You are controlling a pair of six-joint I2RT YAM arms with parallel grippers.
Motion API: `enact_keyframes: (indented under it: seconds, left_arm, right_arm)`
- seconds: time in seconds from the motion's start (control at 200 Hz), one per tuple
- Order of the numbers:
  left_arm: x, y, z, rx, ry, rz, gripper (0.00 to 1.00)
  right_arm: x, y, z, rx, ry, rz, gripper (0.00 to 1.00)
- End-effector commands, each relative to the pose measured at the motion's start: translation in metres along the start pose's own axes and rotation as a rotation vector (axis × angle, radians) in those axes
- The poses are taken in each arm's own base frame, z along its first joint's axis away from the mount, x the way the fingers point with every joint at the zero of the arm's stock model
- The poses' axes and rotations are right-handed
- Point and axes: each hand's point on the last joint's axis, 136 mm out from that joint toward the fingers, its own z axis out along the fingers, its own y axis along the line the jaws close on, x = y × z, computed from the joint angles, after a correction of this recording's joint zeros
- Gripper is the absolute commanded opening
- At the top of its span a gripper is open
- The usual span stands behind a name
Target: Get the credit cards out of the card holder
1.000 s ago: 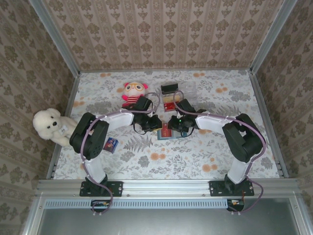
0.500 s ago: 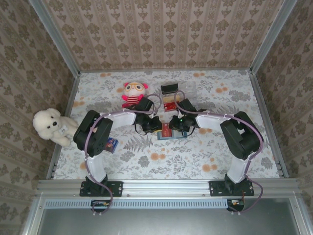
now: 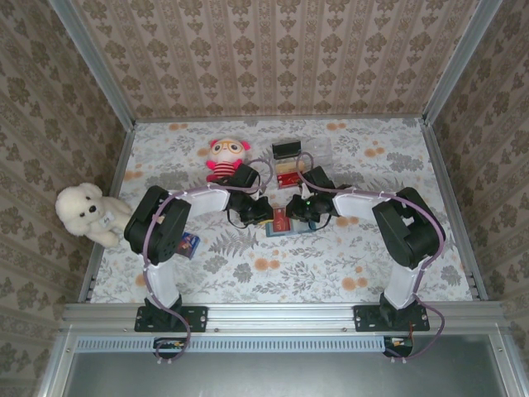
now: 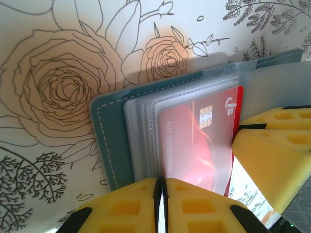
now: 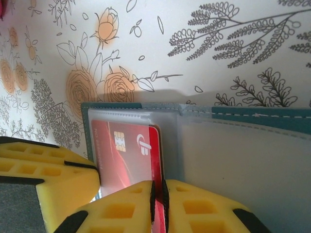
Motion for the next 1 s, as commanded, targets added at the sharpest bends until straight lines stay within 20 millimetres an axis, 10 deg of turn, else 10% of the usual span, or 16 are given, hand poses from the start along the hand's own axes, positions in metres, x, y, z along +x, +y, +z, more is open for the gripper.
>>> enact_keyframes:
  seconds: [0.0, 0.995]
  left_arm:
    - [0.009, 0.025, 0.006, -0.09, 0.062, 0.011, 0.13]
    - [0.014, 0.045, 0.013, -0.129, 0.112, 0.023, 0.12]
  right_arm:
    - [0.005, 0.005, -0.002, -0.062, 0.017, -0.029, 0.15]
    - [0.017, -0.001, 0.006, -0.09, 0.088, -0.055, 0.06]
